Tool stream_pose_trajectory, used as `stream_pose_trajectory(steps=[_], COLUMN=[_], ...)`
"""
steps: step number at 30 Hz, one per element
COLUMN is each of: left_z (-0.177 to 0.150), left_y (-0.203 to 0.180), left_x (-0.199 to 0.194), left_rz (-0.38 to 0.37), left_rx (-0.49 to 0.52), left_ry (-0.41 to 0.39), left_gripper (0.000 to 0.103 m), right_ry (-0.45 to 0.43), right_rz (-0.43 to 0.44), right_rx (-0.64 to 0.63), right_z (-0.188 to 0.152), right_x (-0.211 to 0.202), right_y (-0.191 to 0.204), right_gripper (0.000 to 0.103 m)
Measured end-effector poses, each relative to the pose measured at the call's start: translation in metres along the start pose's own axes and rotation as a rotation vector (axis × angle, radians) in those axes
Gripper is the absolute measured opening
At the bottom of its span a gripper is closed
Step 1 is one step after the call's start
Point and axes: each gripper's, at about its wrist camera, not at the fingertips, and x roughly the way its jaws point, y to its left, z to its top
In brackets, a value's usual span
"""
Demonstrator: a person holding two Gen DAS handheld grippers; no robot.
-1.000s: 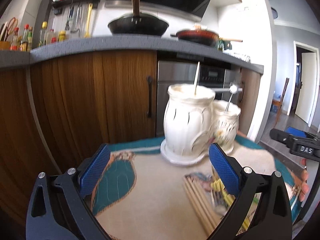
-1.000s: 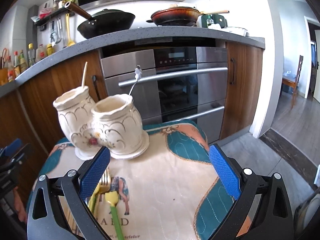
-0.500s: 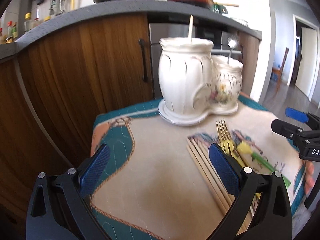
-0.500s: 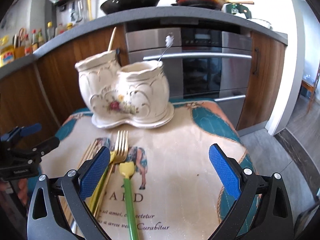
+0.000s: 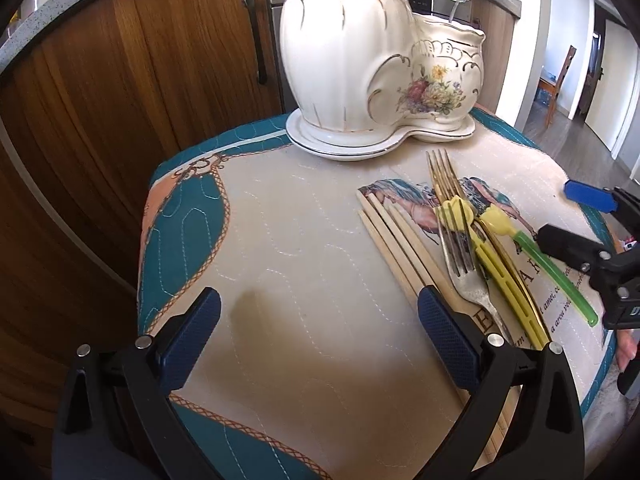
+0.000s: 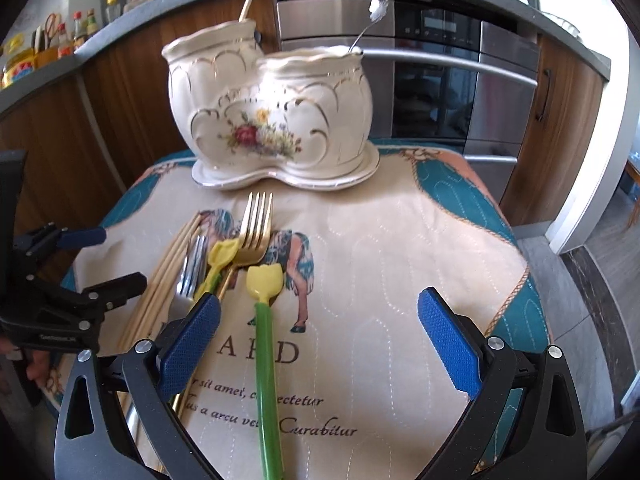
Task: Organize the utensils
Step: 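Move both tools back over the remaining utensils on the cloth, then grasp another chopstick with the left tool while the right tool grasps the green-handled spoon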
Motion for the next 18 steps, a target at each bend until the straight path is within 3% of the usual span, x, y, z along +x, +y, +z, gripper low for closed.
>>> stream_pose_trajectory(steps=[3,9,18], left_z=[0.001,0.001,0.0], left_y=[-0.004,-0.001,0.006], left_x=[0.001,0.002,0.008], left_rz=[-0.033,0.005,-0.055], left_rx=[0.006,0.011,-0.021], left_ry=[0.01,0.004,0.031], left_gripper=[0.097,0.097,0.097], right_ry=[0.011,0.013,0.023], right_rz=[0.01,0.012,0.017], right_rx=[0.007,0.0,-0.041], right_z=[0.0,0.0,-0.001], right_x=[0.002,0.0,0.001], right_y=[-0.001,-0.001,0.008], right_gripper=[0.098,0.098,0.098])
